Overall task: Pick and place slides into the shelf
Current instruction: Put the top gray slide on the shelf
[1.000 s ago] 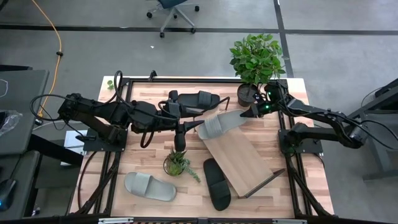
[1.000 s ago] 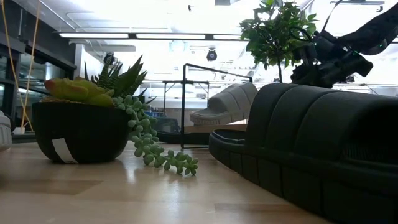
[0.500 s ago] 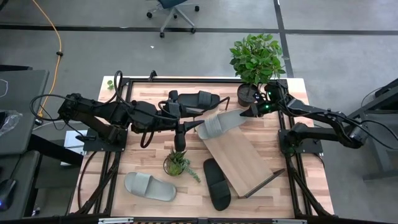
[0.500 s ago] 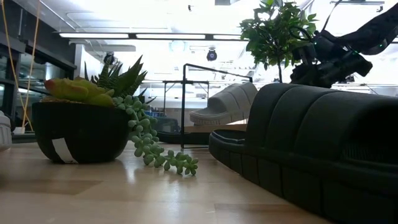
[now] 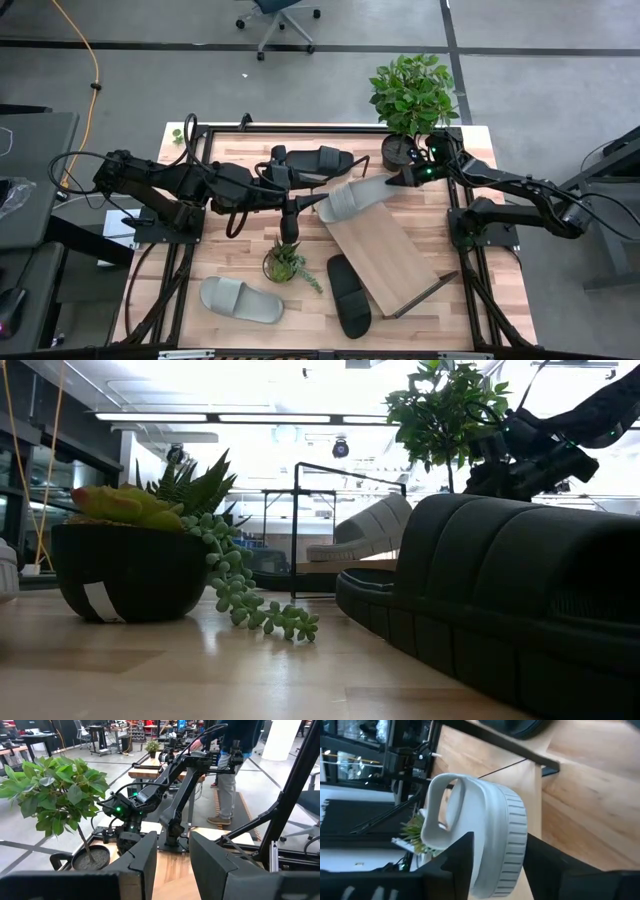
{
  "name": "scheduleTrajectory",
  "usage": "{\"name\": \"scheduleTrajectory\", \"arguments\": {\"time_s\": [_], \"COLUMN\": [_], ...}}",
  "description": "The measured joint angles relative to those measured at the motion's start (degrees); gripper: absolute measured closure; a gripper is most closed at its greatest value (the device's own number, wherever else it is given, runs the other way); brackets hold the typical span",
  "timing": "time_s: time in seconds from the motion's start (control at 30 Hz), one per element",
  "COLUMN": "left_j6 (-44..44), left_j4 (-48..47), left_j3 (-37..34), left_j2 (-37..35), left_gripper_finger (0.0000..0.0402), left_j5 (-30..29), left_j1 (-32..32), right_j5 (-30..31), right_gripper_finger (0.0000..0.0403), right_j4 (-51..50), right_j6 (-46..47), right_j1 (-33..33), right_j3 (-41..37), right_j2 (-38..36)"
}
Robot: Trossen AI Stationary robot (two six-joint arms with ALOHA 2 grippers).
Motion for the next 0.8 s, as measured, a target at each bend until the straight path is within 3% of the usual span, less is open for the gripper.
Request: {"name": "scheduleTrajectory", "arguments": {"time_s": [0.8], "left_j6": [-0.02], "left_j4": [-1.03], "left_j3": [-0.01], "left_j2": [0.00], "left_gripper_finger": [0.0300], "left_j5": [-0.44], "left_j1": [0.00], "right_j5": [10.94], "right_gripper_finger": [0.0245], "right_j4": [-0.22], "right_j6": [-1.51], "right_j1": [0.00], "right_j3": [0.00], "right_j2": [-0.61]}}
